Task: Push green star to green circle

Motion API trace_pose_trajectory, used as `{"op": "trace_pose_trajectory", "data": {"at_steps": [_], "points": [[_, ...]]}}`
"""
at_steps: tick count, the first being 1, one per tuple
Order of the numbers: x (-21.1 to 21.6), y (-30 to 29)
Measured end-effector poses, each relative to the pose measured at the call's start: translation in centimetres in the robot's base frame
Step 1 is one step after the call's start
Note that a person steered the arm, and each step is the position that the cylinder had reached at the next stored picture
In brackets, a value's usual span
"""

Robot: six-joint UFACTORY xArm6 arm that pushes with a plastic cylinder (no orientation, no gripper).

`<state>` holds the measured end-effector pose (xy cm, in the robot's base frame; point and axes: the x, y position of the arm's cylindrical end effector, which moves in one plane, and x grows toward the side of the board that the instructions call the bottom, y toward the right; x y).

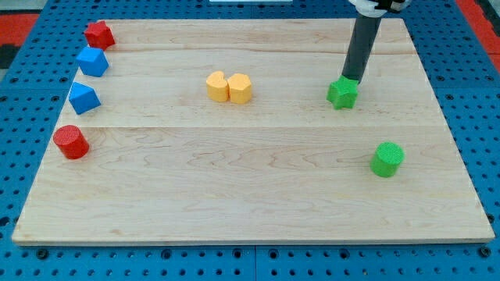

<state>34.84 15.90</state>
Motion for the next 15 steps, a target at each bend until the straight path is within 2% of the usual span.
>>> {"op": "trace_pose_trajectory", "data": {"at_steps": [2,5,11,13,15], "points": [[-1.6,0.0],[-0.5,-2.2],[8.2,-2.9],[9.3,-7.2],[9.8,-5.2]]}}
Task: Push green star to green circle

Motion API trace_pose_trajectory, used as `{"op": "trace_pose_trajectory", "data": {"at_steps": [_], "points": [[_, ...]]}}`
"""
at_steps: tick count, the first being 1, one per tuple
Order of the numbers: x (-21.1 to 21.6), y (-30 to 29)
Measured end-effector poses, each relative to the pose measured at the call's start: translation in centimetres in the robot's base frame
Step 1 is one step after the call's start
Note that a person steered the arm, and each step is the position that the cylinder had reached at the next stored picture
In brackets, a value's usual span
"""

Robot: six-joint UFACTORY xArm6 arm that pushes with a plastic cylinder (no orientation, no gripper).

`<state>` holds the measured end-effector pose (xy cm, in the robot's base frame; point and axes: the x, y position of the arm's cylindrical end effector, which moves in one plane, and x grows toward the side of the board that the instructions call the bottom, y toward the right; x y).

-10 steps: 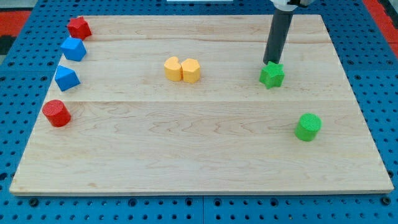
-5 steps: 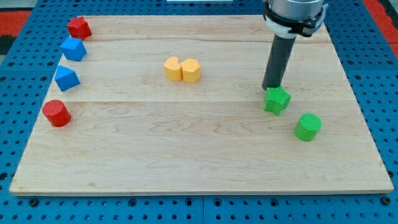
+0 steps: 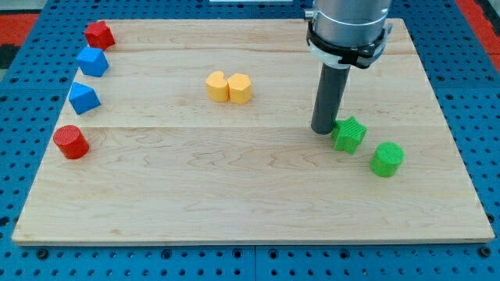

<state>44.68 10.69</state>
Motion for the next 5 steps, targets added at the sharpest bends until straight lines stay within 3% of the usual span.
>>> {"op": "trace_pose_trajectory", "data": {"at_steps": [4,5], "points": [[3.1,3.3],[3.1,0.9]]}}
